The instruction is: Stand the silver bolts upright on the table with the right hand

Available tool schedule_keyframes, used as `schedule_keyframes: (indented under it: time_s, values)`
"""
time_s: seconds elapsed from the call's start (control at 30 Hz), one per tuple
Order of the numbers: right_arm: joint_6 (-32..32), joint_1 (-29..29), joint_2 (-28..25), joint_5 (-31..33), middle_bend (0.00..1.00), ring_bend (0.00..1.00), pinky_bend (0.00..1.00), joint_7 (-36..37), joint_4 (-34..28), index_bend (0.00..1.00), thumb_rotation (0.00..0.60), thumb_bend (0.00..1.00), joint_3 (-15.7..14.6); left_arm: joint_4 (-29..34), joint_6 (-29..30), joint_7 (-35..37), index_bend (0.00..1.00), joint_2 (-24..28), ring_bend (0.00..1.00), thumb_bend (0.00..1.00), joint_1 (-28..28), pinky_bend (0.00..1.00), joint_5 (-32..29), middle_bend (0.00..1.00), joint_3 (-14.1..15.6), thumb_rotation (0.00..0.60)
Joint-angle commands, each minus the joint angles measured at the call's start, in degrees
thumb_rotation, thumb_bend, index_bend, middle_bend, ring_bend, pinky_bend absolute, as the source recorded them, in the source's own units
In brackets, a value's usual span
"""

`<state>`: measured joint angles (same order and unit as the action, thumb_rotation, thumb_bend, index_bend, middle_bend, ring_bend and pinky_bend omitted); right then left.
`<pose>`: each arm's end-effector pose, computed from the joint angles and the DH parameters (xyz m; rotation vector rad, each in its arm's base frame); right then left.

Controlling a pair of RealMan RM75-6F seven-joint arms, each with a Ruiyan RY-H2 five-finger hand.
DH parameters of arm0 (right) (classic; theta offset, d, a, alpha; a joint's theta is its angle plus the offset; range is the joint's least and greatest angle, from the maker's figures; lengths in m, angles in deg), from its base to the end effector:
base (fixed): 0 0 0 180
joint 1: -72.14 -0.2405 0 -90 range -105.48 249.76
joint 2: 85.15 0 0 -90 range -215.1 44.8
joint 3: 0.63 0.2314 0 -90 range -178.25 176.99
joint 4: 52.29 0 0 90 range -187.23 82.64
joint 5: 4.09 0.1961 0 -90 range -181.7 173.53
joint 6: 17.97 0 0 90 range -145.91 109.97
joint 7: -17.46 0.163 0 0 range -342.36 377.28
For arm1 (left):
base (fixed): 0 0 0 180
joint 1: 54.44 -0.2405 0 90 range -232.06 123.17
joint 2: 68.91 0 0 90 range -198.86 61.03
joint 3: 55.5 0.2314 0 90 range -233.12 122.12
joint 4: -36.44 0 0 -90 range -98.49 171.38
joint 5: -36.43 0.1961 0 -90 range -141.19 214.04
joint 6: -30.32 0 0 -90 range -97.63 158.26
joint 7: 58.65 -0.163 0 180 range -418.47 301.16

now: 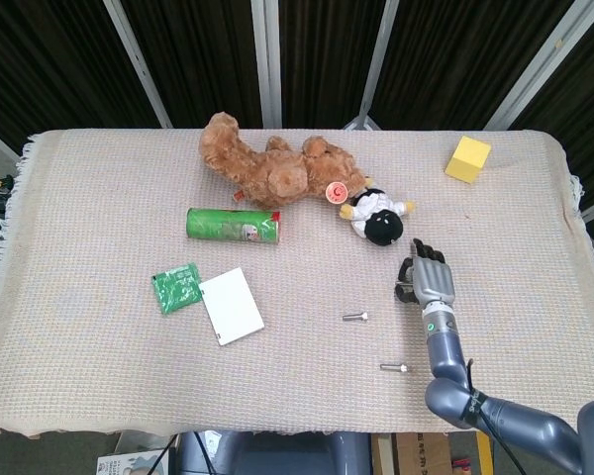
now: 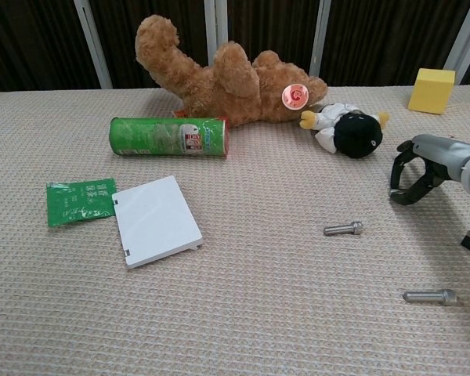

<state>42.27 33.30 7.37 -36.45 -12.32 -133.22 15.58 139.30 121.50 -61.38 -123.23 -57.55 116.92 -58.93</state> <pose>-0.2080 -0.3522 0.0000 1.3699 -1.3041 0.6604 -0.2906 0.1565 0.2163 -1.1846 -0.9012 -0.7918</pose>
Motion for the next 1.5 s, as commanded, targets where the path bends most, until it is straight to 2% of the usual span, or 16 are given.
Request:
schedule_keyframes:
  time_s: [0.03,0.33,1.27,1.5]
  values:
    - [-0.26,-0.06,-0.16,0.18,0.03,0.06,0.09,-0.2,-0.07,0.56,0.6,0.36,-0.18,0.01,0.05,-0.05,0.09,-0.05,0.03,0.12,-0.01,0.17,0.0,0.07,-0.02,0.6]
    - [-1.39,-0.54,-0.35,0.84,0.03,0.07,0.09,-0.44,-0.14,0.6,0.6,0.38,-0.48,0.06,0.06,-0.17,0.09,-0.08,0.05,0.12,-0.01,0.17,-0.08,0.07,-0.06,0.6]
    - [-1.58,-0.86,-5.13,0.68,0.03,0.07,0.1,2.95,-6.2,0.6,0.6,0.38,1.1,0.11,0.02,-0.02,0.09,0.03,0.05,0.12,-0.1,0.17,-0.33,0.07,-0.12,0.6]
    - [-1.95,-1.08,-6.18,1.58,0.03,0.07,0.1,3.28,-6.07,0.6,0.6,0.38,1.07,0.17,-0.01,-0.09,0.09,0.09,0.05,0.12,-0.13,0.17,-0.3,0.07,-0.05,0.6]
